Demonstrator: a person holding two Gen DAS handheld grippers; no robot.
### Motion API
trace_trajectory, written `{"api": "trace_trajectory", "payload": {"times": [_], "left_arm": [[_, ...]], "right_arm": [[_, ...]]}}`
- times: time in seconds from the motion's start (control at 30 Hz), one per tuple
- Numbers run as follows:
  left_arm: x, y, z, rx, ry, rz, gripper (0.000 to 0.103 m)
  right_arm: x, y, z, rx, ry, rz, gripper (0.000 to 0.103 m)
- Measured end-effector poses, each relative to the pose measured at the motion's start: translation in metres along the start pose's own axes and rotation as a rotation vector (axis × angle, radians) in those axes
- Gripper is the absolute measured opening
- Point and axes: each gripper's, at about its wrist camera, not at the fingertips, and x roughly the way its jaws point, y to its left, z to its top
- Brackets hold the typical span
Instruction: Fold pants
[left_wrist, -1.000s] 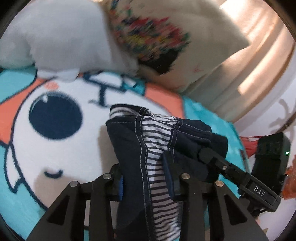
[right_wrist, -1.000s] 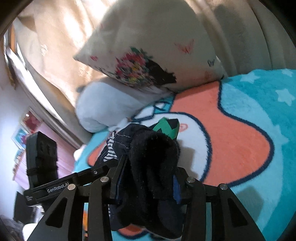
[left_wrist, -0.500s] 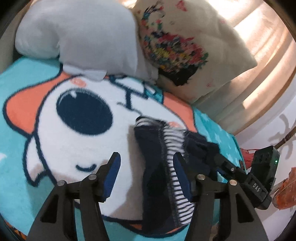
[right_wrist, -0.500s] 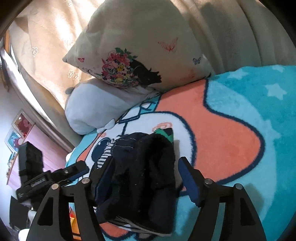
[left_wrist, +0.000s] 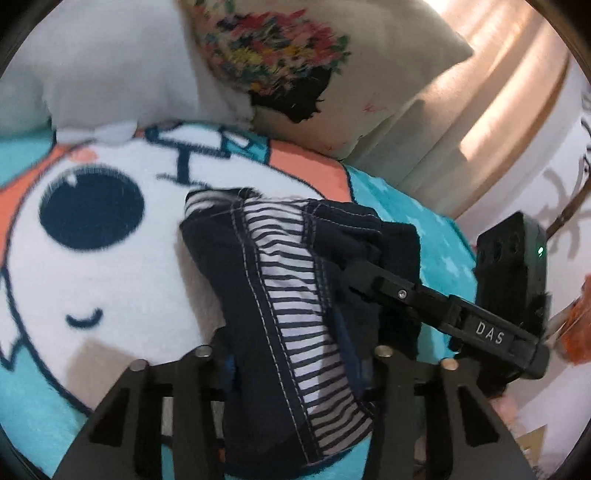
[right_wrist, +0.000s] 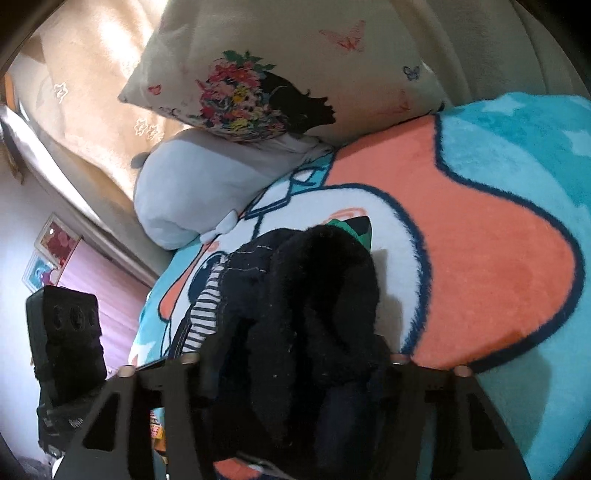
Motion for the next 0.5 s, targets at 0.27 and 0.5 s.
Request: {"api": "trace_trajectory", "payload": {"times": [0.27,0.5], "left_arm": [[-0.021,-0.010,0.025,0.010,-0.047,-0.010,0.033],[-0.014,-0.010,0.051,0.032,-0.064,0.038,0.033]], "right_arm": [[-0.023,0.016,0.017,-0.006,-0.056,0.062,0.044],[-0.018,0.026,0.047,-0.058,-0.077,0.016,0.044]]}}
